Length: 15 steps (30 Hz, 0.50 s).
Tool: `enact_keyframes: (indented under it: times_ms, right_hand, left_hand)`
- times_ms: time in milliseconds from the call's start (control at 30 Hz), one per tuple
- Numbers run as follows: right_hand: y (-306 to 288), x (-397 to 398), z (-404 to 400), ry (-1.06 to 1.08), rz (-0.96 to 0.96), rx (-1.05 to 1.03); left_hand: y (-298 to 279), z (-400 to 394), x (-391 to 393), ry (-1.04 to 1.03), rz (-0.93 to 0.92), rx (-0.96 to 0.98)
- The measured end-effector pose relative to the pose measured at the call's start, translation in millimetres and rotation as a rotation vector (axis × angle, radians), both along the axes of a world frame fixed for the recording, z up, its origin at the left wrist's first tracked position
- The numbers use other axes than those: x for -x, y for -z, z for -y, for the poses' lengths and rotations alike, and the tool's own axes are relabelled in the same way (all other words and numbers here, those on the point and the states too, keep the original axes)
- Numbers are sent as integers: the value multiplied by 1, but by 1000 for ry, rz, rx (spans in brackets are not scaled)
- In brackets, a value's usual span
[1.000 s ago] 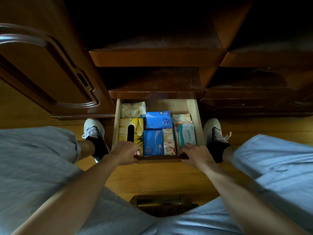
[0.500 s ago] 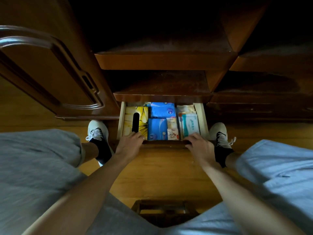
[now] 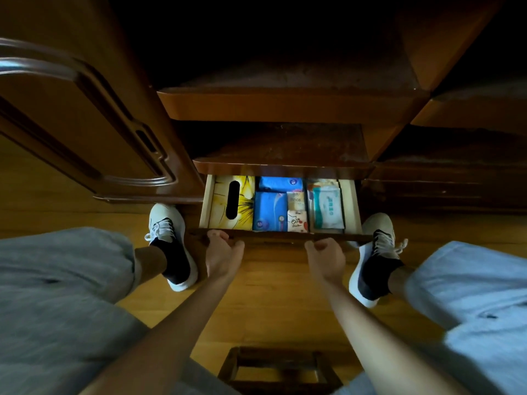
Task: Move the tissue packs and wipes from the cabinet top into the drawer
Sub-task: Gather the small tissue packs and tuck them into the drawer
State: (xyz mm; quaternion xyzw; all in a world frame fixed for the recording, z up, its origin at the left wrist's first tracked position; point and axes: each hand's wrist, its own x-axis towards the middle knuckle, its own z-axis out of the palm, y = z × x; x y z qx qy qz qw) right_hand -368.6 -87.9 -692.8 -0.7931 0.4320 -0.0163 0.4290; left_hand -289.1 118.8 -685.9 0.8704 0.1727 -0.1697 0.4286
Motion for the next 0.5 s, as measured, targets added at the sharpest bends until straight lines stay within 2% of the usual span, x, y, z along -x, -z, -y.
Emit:
enact_keyframes:
  times_ms: [100,233,400,500]
  right_hand:
    - [1,-28,20,-135,-33,70]
    - [1,-78,45,-336,-65,112]
    - [3,-150,67,-315,-175,58]
    - [8,-154,63,-280,-188,32]
  left_hand:
    - [1,2,-28,61,16,3]
    - [1,9,-80,334,59,-46]
    - [0,21,-149,393,-82,-83]
    - [3,21,-155,424,-107,-90]
